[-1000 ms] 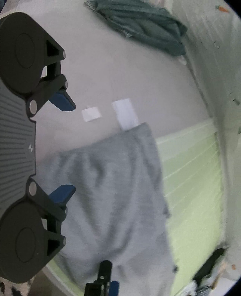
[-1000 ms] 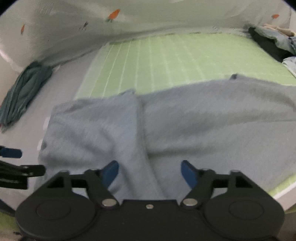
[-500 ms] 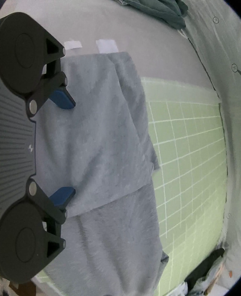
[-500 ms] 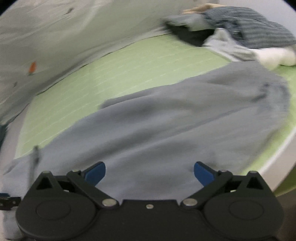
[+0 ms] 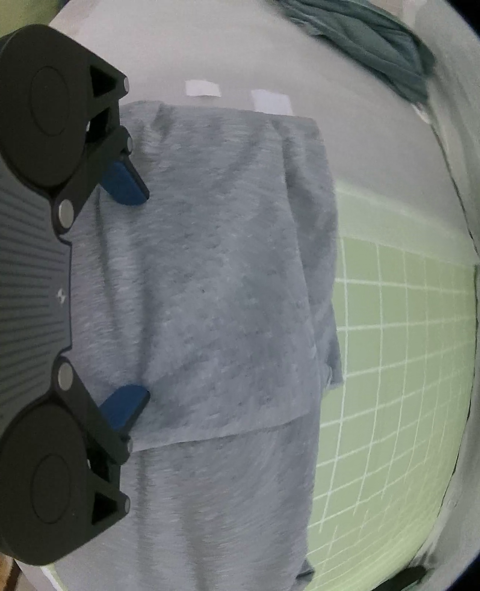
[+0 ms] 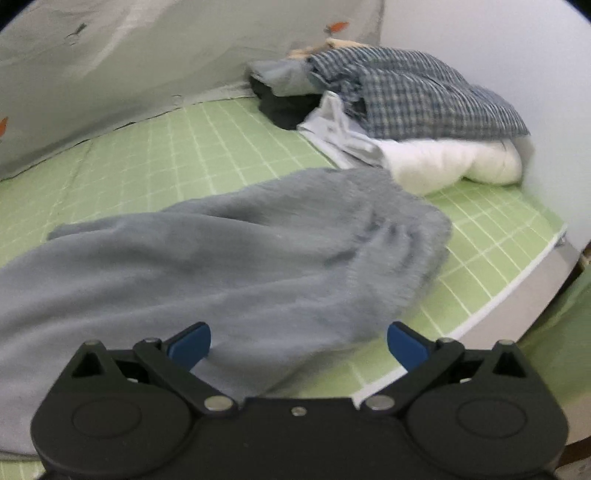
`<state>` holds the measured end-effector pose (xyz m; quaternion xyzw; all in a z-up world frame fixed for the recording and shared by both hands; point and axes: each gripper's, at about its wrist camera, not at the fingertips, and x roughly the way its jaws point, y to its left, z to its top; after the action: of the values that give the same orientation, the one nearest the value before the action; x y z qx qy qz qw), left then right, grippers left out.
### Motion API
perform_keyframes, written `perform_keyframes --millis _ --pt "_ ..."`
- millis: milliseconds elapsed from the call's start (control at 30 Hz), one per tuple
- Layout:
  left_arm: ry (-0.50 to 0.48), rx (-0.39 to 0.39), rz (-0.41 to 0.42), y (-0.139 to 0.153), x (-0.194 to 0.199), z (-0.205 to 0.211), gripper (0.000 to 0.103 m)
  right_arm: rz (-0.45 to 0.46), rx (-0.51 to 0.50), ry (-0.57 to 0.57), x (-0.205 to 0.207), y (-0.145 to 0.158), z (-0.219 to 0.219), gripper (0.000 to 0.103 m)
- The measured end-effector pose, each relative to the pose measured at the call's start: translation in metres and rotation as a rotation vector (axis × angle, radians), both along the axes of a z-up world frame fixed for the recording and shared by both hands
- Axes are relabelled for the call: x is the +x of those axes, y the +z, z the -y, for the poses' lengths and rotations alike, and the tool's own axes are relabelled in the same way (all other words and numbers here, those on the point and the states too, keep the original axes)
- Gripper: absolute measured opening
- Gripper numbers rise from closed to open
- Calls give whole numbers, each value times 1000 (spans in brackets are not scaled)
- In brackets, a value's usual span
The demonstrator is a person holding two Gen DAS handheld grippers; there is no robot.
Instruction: Fold clothes
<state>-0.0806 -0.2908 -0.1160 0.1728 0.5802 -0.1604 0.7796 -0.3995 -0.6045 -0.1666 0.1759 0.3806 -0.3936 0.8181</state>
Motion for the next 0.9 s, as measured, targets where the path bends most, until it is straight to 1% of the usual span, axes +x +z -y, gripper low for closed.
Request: perform_keyframes --millis 133,233,367,467,567,600,667,700,733,767,800,833,867,900 --pt "41 7 -11 0 0 1 103 34 47 -101 -15 -4 31 103" --pt "75 12 -12 0 -2 4 103 100 87 -171 -25 -6 62 103" --pt "107 21 -6 1 -5 5 103 192 148 -203 -27 -13 97 103" --pt "125 29 -1 3 -9 5 103 241 169 -247 -27 -18 116 103" --pt "142 30 0 6 -14 4 103 247 175 -254 -22 -17 123 101" --pt "147 29 0 7 -15 4 103 245 182 -251 -20 -16 124 98" --pt "157 28 3 7 -17 3 103 246 196 -243 -17 -14 123 76" --pt "162 27 7 7 -19 3 103 258 209 -250 -18 -13 123 71" --pt "166 25 11 7 -21 2 103 277 225 -263 -21 -13 123 60" --pt "170 20 16 7 -23 1 103 296 242 -276 -23 -12 124 55" --pt "176 14 20 7 -24 0 103 340 272 -289 -28 -12 124 47" --pt "181 8 24 6 -26 -1 103 400 310 -301 -34 -13 125 33" --pt "186 0 29 6 -28 -3 103 468 354 -312 -40 -14 126 25" --pt "191 -8 34 5 -29 -4 103 530 393 -319 -44 -14 126 25"
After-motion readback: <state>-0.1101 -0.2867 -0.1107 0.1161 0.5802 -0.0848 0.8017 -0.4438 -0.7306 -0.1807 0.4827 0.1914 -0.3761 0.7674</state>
